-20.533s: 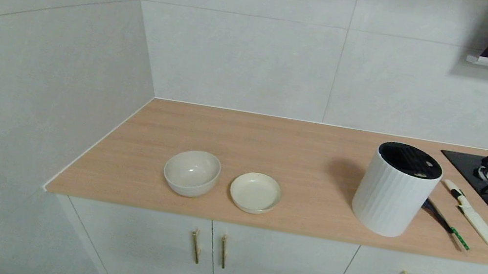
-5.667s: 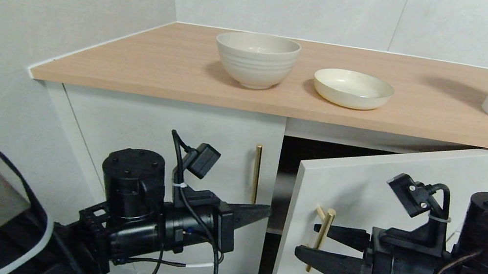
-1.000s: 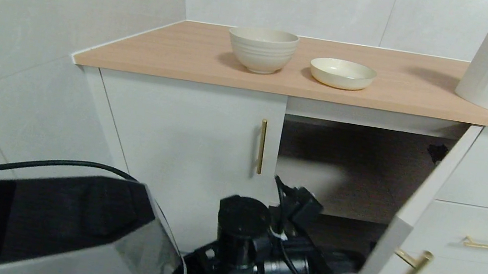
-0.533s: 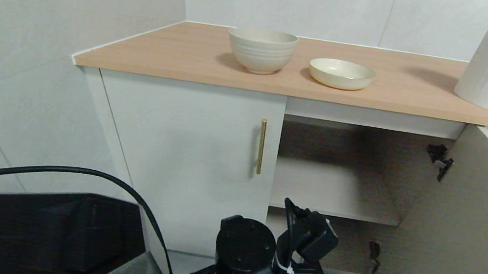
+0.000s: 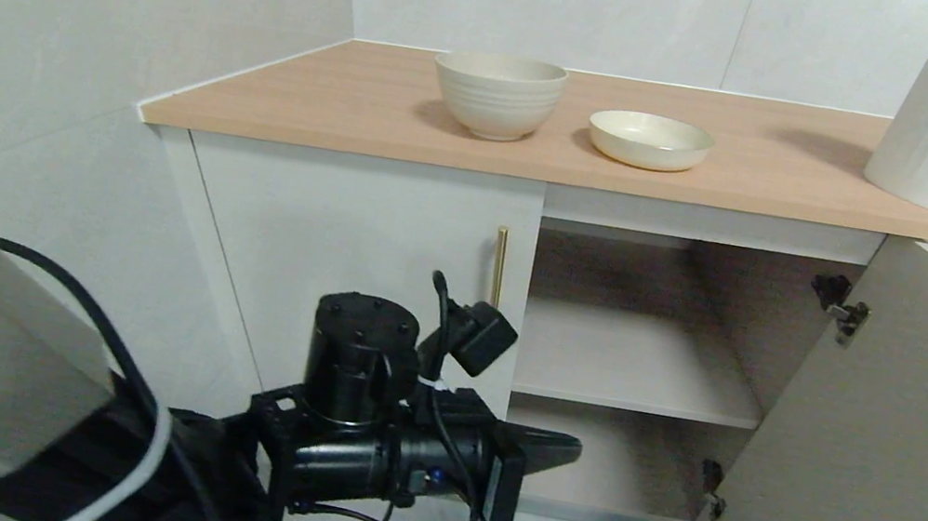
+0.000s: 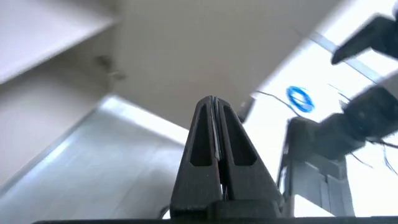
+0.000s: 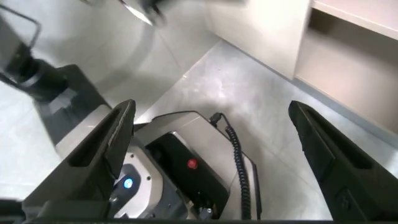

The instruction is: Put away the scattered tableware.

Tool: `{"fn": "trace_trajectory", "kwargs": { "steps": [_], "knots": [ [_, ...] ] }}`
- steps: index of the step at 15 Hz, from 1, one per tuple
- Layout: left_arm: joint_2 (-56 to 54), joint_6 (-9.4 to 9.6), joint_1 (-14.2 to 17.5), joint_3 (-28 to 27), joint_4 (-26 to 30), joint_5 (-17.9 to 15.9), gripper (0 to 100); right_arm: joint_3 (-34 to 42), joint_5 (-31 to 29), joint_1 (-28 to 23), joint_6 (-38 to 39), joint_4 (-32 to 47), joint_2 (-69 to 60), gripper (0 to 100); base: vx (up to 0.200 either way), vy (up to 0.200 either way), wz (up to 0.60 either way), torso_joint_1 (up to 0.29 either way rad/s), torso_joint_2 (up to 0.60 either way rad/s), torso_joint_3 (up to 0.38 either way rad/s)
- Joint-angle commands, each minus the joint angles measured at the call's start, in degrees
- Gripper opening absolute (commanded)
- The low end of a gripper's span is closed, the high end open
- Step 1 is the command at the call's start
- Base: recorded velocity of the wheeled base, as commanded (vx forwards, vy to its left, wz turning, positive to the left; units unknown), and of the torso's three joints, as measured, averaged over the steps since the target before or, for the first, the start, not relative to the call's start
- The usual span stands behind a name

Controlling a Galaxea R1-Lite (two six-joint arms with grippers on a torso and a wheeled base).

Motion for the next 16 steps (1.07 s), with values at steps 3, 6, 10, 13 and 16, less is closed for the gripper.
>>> {"fn": "trace_trajectory", "kwargs": {
  "steps": [3, 6, 10, 13, 16],
  "knots": [
    [-18.5, 10.34, 11.8, 1.0, 19.0, 0.0, 0, -0.3, -1.0, 0.0, 0.1, -1.7, 1.6, 100, 0.0, 0.0, 0.0, 0.0, 0.0, 0.0],
    [-28.2, 10.69, 17.3, 3.7, 26.9, 0.3, 0, -2.0, -1.8, -0.1, 0.1, -2.5, 3.6, 100, 0.0, 0.0, 0.0, 0.0, 0.0, 0.0],
    [-38.1, 9.46, 22.8, 5.4, 33.3, 0.4, 100, -12.4, -1.2, -4.0, -0.2, -2.0, 13.1, 100, 0.0, 0.0, 0.0, 0.0, 0.0, 0.0],
    [-42.5, 6.21, 23.5, 4.9, 33.3, 1.3, 100, -21.1, -2.0, -6.8, -1.1, -1.3, 21.5, 100, 0.0, 0.0, 0.0, 0.0, 0.0, 0.0],
    [-44.5, 5.59, 24.2, 4.1, 33.4, 2.3, 100, -29.8, -4.4, -8.6, -0.4, 9.1, 25.3, 100, 0.0, 0.0, 0.0, 0.0, 0.0, 0.0]
  ]
}}
